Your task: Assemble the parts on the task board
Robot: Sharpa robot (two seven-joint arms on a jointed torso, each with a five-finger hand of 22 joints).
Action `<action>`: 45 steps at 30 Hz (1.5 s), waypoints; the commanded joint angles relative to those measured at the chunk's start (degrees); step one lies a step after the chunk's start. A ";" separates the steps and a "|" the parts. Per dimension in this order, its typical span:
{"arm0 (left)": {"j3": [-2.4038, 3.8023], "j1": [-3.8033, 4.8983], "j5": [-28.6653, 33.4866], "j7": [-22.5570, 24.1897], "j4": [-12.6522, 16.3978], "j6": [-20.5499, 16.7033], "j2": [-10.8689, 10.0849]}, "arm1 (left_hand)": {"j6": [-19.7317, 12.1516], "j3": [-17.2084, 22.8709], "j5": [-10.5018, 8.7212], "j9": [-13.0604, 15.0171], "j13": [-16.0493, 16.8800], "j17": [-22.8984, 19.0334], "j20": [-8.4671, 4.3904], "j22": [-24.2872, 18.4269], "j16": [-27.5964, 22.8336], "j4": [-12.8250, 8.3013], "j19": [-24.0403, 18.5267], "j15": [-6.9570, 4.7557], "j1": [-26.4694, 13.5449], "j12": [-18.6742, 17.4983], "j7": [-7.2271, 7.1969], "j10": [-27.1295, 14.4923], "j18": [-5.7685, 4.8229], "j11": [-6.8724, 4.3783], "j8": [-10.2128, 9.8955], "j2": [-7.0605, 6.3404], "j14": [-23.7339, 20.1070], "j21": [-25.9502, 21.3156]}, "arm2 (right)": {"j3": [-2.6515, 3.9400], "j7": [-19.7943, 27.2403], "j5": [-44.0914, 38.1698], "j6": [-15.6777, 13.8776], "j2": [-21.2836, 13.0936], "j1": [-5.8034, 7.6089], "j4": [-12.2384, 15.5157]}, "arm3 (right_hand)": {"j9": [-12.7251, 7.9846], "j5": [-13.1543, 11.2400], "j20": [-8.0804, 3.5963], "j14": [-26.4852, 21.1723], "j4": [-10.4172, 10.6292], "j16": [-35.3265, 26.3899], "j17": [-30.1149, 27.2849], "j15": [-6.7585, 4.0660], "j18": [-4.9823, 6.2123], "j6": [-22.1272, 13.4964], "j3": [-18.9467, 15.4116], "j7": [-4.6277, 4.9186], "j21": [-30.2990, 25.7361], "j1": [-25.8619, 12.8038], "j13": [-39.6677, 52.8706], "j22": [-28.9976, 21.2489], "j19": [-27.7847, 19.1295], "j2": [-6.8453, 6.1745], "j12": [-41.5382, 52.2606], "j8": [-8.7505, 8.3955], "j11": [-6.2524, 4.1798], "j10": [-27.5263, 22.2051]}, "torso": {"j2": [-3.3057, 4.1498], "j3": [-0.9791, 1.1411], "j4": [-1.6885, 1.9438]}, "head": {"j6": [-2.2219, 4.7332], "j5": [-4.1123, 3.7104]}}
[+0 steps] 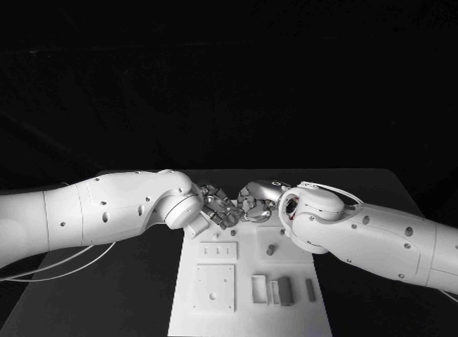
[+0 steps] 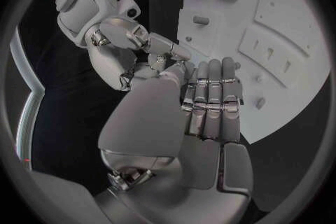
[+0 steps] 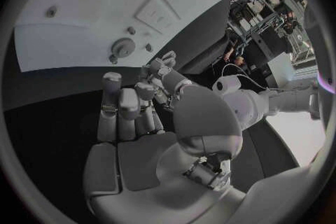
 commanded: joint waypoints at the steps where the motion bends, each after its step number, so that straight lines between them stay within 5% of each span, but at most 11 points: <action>1: 0.06 0.03 0.89 0.38 -0.03 -1.28 0.29 | 0.32 1.43 0.58 0.43 0.08 -0.05 -0.23 0.19 0.46 -1.09 0.26 -0.52 0.61 0.02 -0.56 0.50 0.82 -0.22 0.60 0.18 0.22 -0.29 | 0.05 1.10 -0.38 0.44 0.18 -0.10 0.66 | 0.10 0.15 -0.43 -0.07 -0.30 0.30 -0.08 -0.34 0.90 10.95 0.14 -0.93 0.14 0.08 -0.07 0.82 -0.01 -0.30 0.09 0.15 -0.29 -0.11 | 0.00 0.00 0.00 | -0.03 0.08; 6: 0.06 0.03 1.48 0.76 -0.09 -1.99 0.28 | 0.82 5.97 0.73 1.16 0.06 0.03 -0.63 0.96 1.20 -6.52 0.26 -0.83 -2.99 0.02 -0.89 1.54 0.39 -0.60 1.27 0.26 0.64 -0.53 | 0.05 1.17 -0.43 0.73 0.11 -0.13 0.57 | 0.12 0.14 -0.43 -0.07 -0.30 0.30 -0.08 -0.34 0.90 10.94 0.13 -0.93 0.14 0.06 -0.08 0.81 0.00 -0.34 0.08 0.14 -0.29 -0.11 | 0.02 -0.02 0.00 | -0.04 0.13; 8: 0.06 0.03 2.07 0.99 -0.10 -2.39 0.27 | 1.04 9.79 0.94 1.55 -0.01 0.02 -0.75 1.65 1.61 -11.98 0.52 -1.00 -8.68 -0.16 -1.00 2.01 0.15 -0.75 1.48 0.46 0.87 -0.53 | 0.05 1.26 -0.43 0.83 0.18 -0.13 0.41 | 0.13 0.14 -0.43 -0.07 -0.30 0.29 -0.09 -0.34 0.90 10.92 0.12 -0.92 0.13 0.05 -0.08 0.81 0.00 -0.37 0.07 0.13 -0.29 -0.11 | 0.00 -0.02 0.00 | -0.08 0.12; 11: 0.06 0.03 2.41 1.24 -0.09 -2.46 0.28 | 1.70 19.03 0.78 2.26 0.10 -0.12 -0.81 3.39 2.24 -24.48 1.20 -1.16 -22.68 -0.24 -0.98 2.97 -0.13 -0.83 1.83 2.06 1.26 -0.28 | 0.05 1.39 -0.43 0.96 0.39 -0.13 -0.01 | 0.19 0.13 -0.42 -0.10 -0.27 0.22 -0.13 -0.33 0.90 10.81 0.05 -0.91 0.07 -0.07 -0.13 0.79 -0.02 -0.54 -0.03 0.07 -0.27 -0.14 | 0.00 -0.04 -0.01 | -0.10 0.09; 14: 0.06 0.03 2.83 1.37 -0.01 -2.38 0.32 | 2.12 21.92 0.93 2.74 0.28 -0.16 -1.05 4.30 2.52 -27.39 1.43 -1.21 -25.96 -0.16 -1.21 3.38 0.03 -1.02 2.17 2.73 1.37 -0.12 | 0.05 1.59 -0.24 0.85 0.74 -0.14 -0.75 | 0.19 0.09 -0.30 -0.30 -0.20 -0.02 -0.25 -0.26 0.90 9.93 -0.28 -0.73 -0.12 -0.35 -0.39 0.76 -0.21 -1.43 -0.57 -0.43 -0.12 -0.46 | 0.02 -0.07 -0.02 | -0.10 0.01; 19: 0.06 0.03 3.14 1.33 0.03 -2.21 0.23 | 2.52 22.74 2.02 3.07 0.46 -0.11 -1.13 4.80 2.77 -28.13 1.61 -1.32 -27.21 0.06 -1.42 3.87 0.05 -1.25 2.46 2.74 1.59 0.00 | 0.03 1.68 0.04 0.02 0.83 -0.37 -2.12 | -1.16 0.16 0.04 -1.14 0.11 -0.41 -0.34 1.21 0.90 4.81 -1.01 1.24 -0.66 -1.64 -0.79 0.69 -0.81 -4.58 -1.71 -3.90 1.69 -2.04 | 0.01 -0.06 0.05 | -0.20 -0.02; 23: 0.06 0.03 3.17 1.08 0.02 -1.68 -0.06 | 2.99 22.97 3.45 3.43 0.71 0.00 -1.25 5.30 3.10 -28.44 1.82 -1.45 -28.55 0.33 -1.66 4.43 0.06 -1.50 2.78 2.54 1.85 0.13 | 0.03 1.99 0.06 -2.13 -0.35 -0.63 -2.67 | -1.67 0.15 0.28 -1.77 -0.07 -0.55 -0.32 2.18 0.90 3.00 -0.54 2.27 -1.02 -0.79 -0.95 0.68 -1.21 -5.30 -2.14 -5.20 2.69 -3.07 | 0.01 -0.08 0.05 | -0.29 0.00; 39: 0.05 0.03 0.83 0.17 -0.27 0.78 -1.46 | 4.42 22.96 5.73 4.51 1.51 0.73 -1.88 6.71 4.80 -28.58 2.97 -2.24 -29.99 1.19 -2.48 6.01 0.11 -2.29 3.69 1.38 3.18 0.80 | 0.07 3.21 0.60 -5.97 -4.90 -0.82 -4.52 | -1.83 0.12 0.54 -2.16 -0.23 -0.56 -0.31 2.68 0.90 2.40 -0.39 2.72 -1.19 0.99 -1.35 0.83 -1.55 -6.04 -2.45 -5.73 3.15 -3.52 | 0.01 0.10 -0.02 | -0.63 0.44; 45: 0.03 -0.47 -3.70 -2.00 -1.10 2.58 -1.09 | 5.57 22.74 6.69 5.49 2.33 1.47 -2.61 7.98 6.88 -28.09 3.95 -3.01 -30.23 2.17 -3.12 7.44 0.00 -3.05 4.36 0.57 3.90 1.62 | 0.71 4.28 1.37 -7.60 -6.53 -0.83 -4.45 | -1.82 0.12 0.58 -2.21 -0.28 -0.57 -0.32 2.69 0.90 2.45 -0.35 2.72 -1.21 1.46 -1.48 0.86 -1.60 -6.09 -2.50 -5.73 3.16 -3.51 | 0.04 0.11 -0.04 | -1.00 0.72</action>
